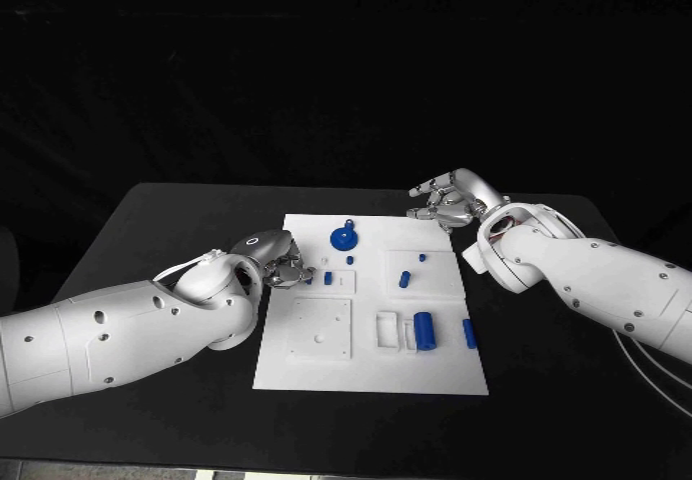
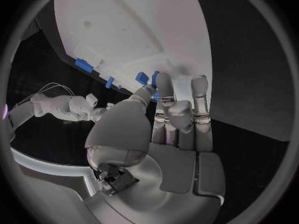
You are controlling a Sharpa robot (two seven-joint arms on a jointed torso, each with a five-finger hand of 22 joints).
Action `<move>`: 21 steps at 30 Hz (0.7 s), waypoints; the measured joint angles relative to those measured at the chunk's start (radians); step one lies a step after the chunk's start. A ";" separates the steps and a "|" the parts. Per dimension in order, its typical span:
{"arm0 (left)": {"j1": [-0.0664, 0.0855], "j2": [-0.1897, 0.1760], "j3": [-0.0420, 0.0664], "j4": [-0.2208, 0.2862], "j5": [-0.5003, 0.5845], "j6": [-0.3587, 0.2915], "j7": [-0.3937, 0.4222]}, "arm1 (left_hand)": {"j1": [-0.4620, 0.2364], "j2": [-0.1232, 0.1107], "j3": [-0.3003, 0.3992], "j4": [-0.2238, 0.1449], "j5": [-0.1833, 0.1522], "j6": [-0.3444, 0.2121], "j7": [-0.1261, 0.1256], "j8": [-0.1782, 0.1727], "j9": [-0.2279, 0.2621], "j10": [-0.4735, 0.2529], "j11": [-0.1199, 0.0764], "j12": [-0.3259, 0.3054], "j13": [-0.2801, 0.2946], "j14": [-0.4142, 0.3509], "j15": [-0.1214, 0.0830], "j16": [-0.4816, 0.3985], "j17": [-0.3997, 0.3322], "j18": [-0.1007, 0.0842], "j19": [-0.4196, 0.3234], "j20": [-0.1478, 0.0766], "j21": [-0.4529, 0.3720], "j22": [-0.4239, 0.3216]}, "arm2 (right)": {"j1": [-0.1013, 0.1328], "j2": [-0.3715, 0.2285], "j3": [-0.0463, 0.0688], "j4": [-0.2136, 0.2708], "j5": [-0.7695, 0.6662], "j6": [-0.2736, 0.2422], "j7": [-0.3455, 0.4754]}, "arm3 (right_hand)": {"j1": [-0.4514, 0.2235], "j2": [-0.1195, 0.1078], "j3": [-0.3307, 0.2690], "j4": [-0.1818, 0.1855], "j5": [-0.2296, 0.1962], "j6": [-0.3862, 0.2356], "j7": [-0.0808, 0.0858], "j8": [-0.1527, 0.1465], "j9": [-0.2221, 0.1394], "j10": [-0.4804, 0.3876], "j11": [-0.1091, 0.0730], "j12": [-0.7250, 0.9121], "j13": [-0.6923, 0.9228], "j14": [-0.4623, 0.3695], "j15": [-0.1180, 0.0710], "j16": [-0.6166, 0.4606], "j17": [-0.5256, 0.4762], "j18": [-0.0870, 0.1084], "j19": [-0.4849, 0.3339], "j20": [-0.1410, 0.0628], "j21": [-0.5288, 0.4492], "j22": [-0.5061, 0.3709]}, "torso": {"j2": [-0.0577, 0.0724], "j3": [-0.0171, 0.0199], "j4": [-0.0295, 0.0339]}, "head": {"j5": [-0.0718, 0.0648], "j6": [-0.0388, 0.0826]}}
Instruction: Assemble the parts on the task board
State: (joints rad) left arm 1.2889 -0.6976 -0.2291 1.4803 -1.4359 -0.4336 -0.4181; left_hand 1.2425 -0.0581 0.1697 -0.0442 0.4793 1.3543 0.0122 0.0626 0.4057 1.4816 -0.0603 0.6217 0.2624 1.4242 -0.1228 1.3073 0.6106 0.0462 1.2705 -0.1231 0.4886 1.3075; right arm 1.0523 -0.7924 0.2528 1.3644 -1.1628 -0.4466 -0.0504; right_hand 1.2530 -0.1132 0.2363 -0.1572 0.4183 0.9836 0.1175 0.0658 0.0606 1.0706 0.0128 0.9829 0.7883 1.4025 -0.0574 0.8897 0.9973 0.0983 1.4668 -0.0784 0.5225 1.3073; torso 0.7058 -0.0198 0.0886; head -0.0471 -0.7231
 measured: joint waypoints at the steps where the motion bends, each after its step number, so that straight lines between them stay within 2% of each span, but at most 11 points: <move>1: 0.000 0.000 0.000 0.001 0.002 0.002 -0.001 | 0.000 0.000 0.000 0.000 0.000 0.000 0.000 -0.001 -0.001 0.000 0.000 0.000 0.000 0.000 0.000 0.001 0.000 0.000 0.000 0.000 0.000 0.000 | 0.000 0.000 0.000 0.000 0.000 0.000 0.000 | 0.000 0.000 0.000 0.000 0.000 0.000 0.000 0.000 0.000 0.000 0.000 0.000 0.000 0.000 0.000 0.000 0.000 0.000 0.000 0.000 0.000 0.000 | 0.000 0.0000 0.0000 | 0.000 0.000; 14: 0.002 -0.005 0.002 0.012 0.032 0.037 -0.014 | 0.002 -0.002 0.002 0.002 0.007 0.006 0.001 0.010 -0.005 0.000 0.000 0.004 0.006 0.003 0.003 0.005 0.005 0.000 -0.004 0.004 0.000 0.000 | 0.000 -0.001 0.000 0.002 0.000 0.000 0.000 | 0.000 0.000 0.000 0.000 0.000 0.000 0.000 0.000 0.000 0.000 0.000 0.000 0.000 0.000 0.000 0.000 0.000 0.000 0.000 0.000 0.000 0.000 | -0.001 -0.0006 0.0009 | -0.003 -0.004; 19: 0.002 -0.003 0.002 0.018 0.046 0.051 -0.013 | 0.002 -0.001 0.000 0.000 0.008 0.045 -0.026 0.008 -0.004 0.005 0.005 0.005 0.008 0.003 0.004 0.005 0.005 0.000 -0.004 0.004 0.000 0.000 | 0.000 -0.001 0.000 0.002 0.000 0.000 0.000 | 0.000 0.000 0.000 0.000 0.000 0.000 0.000 0.000 0.000 0.000 0.000 0.000 0.000 0.000 0.000 0.000 0.000 0.000 0.000 0.000 0.000 0.000 | -0.001 -0.0006 0.0011 | -0.003 -0.004; 21: 0.003 -0.002 0.003 0.017 0.050 0.054 -0.012 | 0.001 -0.001 0.000 0.000 0.005 0.048 -0.027 0.008 -0.005 0.005 0.005 0.005 0.010 0.002 0.002 0.005 0.004 0.000 -0.004 0.004 0.000 0.000 | 0.000 -0.001 0.000 0.002 0.000 0.000 0.000 | 0.000 0.000 0.000 0.000 0.000 0.000 0.000 0.000 0.000 0.000 0.000 0.000 0.000 0.000 0.000 0.000 0.000 0.000 0.000 0.000 0.000 0.000 | -0.001 -0.0006 0.0012 | -0.003 -0.004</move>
State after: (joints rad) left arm 1.2915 -0.6999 -0.2261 1.4978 -1.3859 -0.3795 -0.4303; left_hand 1.2439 -0.0595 0.1702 -0.0441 0.4845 1.4027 -0.0143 0.0709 0.4011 1.4867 -0.0552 0.6264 0.2720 1.4258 -0.1210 1.3122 0.6143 0.0461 1.2667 -0.1194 0.4887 1.3074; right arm 1.0522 -0.7939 0.2528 1.3666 -1.1627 -0.4466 -0.0504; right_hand 1.2530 -0.1133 0.2363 -0.1572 0.4183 0.9836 0.1175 0.0658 0.0606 1.0706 0.0128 0.9830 0.7884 1.4025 -0.0574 0.8897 0.9973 0.0982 1.4668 -0.0784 0.5225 1.3073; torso 0.7051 -0.0204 0.0897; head -0.0501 -0.7269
